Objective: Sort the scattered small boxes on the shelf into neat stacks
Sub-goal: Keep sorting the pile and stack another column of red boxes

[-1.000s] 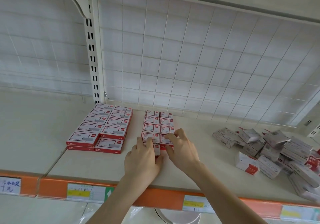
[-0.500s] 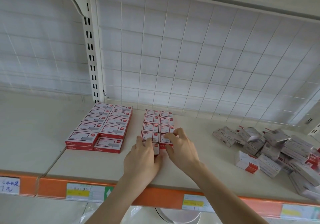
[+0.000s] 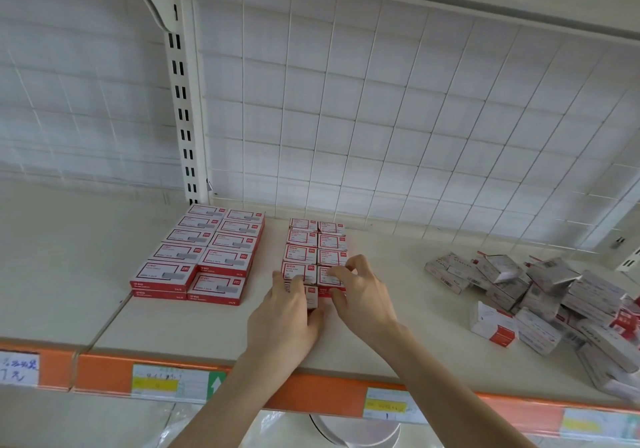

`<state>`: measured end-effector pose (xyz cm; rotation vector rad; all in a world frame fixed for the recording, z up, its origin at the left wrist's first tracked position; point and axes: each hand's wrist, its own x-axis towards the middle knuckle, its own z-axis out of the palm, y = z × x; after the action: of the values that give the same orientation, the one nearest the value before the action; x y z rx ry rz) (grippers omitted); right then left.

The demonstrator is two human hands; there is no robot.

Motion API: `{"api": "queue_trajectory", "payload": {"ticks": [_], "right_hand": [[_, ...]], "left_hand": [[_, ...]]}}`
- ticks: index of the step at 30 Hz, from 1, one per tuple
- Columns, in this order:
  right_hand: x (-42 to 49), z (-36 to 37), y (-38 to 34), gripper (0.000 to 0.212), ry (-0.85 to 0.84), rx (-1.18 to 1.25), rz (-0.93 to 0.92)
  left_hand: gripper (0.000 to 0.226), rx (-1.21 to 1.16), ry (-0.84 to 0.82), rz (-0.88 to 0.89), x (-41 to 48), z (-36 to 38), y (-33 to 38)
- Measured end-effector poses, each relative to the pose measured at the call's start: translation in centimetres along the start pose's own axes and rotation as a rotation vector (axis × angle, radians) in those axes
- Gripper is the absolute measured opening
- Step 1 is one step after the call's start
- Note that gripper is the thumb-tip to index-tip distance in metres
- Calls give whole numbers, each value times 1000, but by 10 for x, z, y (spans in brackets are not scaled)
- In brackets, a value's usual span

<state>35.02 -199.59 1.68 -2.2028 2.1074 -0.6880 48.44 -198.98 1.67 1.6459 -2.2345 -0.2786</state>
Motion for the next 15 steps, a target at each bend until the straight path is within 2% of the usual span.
{"api": "queue_trajectory", "payload": {"ticks": [7,15], "right_hand": [[-1,1,0,31,-9,9,2],[-5,-6,3,36,-76,-11,25]], "left_hand": [[58,6,-13,-17,0,0,-1],[63,58,30,74,0,-1,-9]]}}
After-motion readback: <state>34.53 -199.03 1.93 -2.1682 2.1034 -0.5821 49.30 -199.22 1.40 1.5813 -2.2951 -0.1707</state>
